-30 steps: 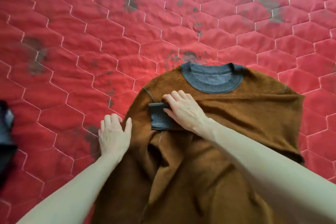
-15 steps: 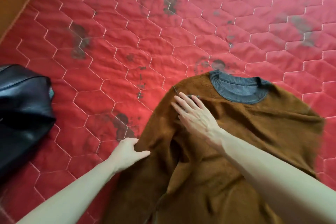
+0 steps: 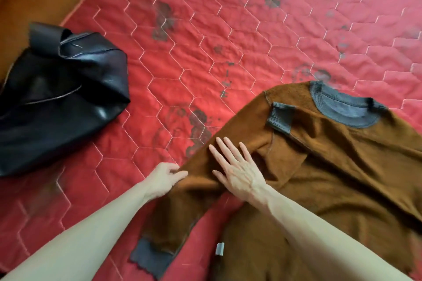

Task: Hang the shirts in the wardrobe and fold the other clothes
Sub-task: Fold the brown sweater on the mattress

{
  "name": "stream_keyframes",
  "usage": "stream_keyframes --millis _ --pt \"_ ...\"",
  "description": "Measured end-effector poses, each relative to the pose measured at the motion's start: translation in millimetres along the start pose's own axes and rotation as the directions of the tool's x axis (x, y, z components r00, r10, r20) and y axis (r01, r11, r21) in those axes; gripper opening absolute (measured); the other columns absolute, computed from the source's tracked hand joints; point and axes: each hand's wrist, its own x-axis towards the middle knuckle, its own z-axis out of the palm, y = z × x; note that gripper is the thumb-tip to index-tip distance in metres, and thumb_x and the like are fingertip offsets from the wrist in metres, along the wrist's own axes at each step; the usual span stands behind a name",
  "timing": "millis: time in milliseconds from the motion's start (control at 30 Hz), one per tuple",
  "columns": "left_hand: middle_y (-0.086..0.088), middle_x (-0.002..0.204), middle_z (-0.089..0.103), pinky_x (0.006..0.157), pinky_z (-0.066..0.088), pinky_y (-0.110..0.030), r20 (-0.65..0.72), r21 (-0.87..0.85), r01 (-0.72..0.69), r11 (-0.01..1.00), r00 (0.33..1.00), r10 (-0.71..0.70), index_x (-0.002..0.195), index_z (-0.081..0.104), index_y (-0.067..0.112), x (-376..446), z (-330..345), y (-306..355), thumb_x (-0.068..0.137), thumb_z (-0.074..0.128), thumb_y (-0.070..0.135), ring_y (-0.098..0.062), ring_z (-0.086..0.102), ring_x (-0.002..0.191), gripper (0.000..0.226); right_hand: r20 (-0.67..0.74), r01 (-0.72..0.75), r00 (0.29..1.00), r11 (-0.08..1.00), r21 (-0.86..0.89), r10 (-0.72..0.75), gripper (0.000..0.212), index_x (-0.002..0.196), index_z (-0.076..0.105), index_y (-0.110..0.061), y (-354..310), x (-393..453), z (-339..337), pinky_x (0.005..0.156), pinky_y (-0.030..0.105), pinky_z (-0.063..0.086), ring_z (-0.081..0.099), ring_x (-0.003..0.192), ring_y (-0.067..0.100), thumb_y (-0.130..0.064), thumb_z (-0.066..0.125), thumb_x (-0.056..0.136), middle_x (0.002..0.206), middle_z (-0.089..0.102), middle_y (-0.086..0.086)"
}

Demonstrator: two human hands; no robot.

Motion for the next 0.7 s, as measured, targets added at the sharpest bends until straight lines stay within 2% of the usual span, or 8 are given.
stream_keyframes --millis 133,233,267,333,367,433,567,700 --pt "0.012 0.057 0.047 0.063 0.042 -0.040 -0.250 0.023 -0.212 0.977 0.945 0.211 0.067 0.053 0.022 -4 -29 -2 0.099 0.065 0.041 -0.012 0.045 0.058 0.039 -0.141 0.145 0.980 0.989 0.002 -0.143 0.072 0.167 0.008 -0.025 -22 23 -25 0.127 0.050 0.020 0.007 0.161 0.021 -0.034 0.045 0.106 0.174 0.011 -0.001" --pt "0.010 0.057 0.045 0.060 0.038 -0.038 -0.341 0.062 -0.336 0.940 0.878 0.336 0.066 0.053 0.017 -9 -54 18 0.098 0.068 0.040 -0.009 0.040 0.057 0.042 -0.178 0.200 0.961 0.977 -0.080 -0.211 0.080 0.167 0.001 -0.026 -32 53 -56 0.129 0.049 0.012 0.002 0.161 0.021 -0.013 0.042 0.099 0.174 0.011 -0.004" --pt "0.008 0.056 0.047 0.060 0.039 -0.038 -0.372 0.066 -0.361 0.930 0.856 0.359 0.065 0.056 0.017 -10 -63 27 0.096 0.071 0.039 -0.008 0.041 0.056 0.041 -0.170 0.200 0.962 0.976 -0.090 -0.213 0.083 0.167 0.001 -0.025 -33 66 -64 0.130 0.048 0.010 0.006 0.161 0.022 -0.008 0.040 0.095 0.172 0.019 -0.005" --pt "0.002 0.060 0.061 0.064 0.046 -0.038 -0.403 0.070 -0.387 0.920 0.832 0.381 0.068 0.066 0.018 -8 -77 37 0.090 0.077 0.041 -0.009 0.051 0.059 0.034 -0.191 0.176 0.963 0.981 -0.087 -0.190 0.077 0.164 0.019 -0.020 -31 90 -77 0.128 0.047 0.016 0.036 0.149 0.027 -0.002 0.043 0.093 0.148 0.053 -0.001" --pt "0.000 0.065 0.067 0.067 0.049 -0.037 -0.381 0.056 -0.373 0.926 0.849 0.365 0.072 0.070 0.020 -7 -82 37 0.085 0.080 0.045 -0.010 0.057 0.062 0.030 -0.226 0.184 0.952 0.977 -0.109 -0.204 0.065 0.155 0.037 -0.016 -30 100 -80 0.124 0.045 0.024 0.052 0.130 0.029 -0.004 0.051 0.093 0.127 0.061 0.001" --pt "0.004 0.071 0.072 0.071 0.052 -0.034 -0.266 0.072 -0.281 0.957 0.920 0.290 0.077 0.071 0.027 -5 -86 27 0.073 0.083 0.057 -0.012 0.066 0.068 0.033 -0.260 0.214 0.932 0.963 -0.165 -0.252 0.032 0.120 0.062 -0.014 -25 113 -81 0.108 0.042 0.036 0.057 0.101 0.030 -0.010 0.067 0.089 0.102 0.060 0.004" --pt "0.006 0.069 0.068 0.071 0.053 -0.037 -0.088 0.402 -0.093 0.911 0.986 0.139 0.073 0.064 0.024 -6 -78 -10 0.070 0.077 0.047 -0.025 0.067 0.075 0.027 -0.265 0.203 0.936 0.971 -0.127 -0.231 0.015 0.097 0.058 -0.015 -22 124 -85 0.086 0.039 0.041 0.054 0.090 0.028 -0.002 0.063 0.090 0.099 0.054 0.004" --pt "0.008 0.066 0.067 0.074 0.050 -0.037 -0.221 0.311 -0.008 0.950 0.972 0.081 0.071 0.071 0.025 -7 -102 -28 0.080 0.076 0.050 -0.023 0.066 0.075 0.027 -0.290 0.094 0.949 0.991 -0.099 -0.119 0.016 0.098 0.055 -0.013 -28 128 -85 0.076 0.039 0.041 0.055 0.088 0.029 0.002 0.057 0.092 0.100 0.051 0.006"
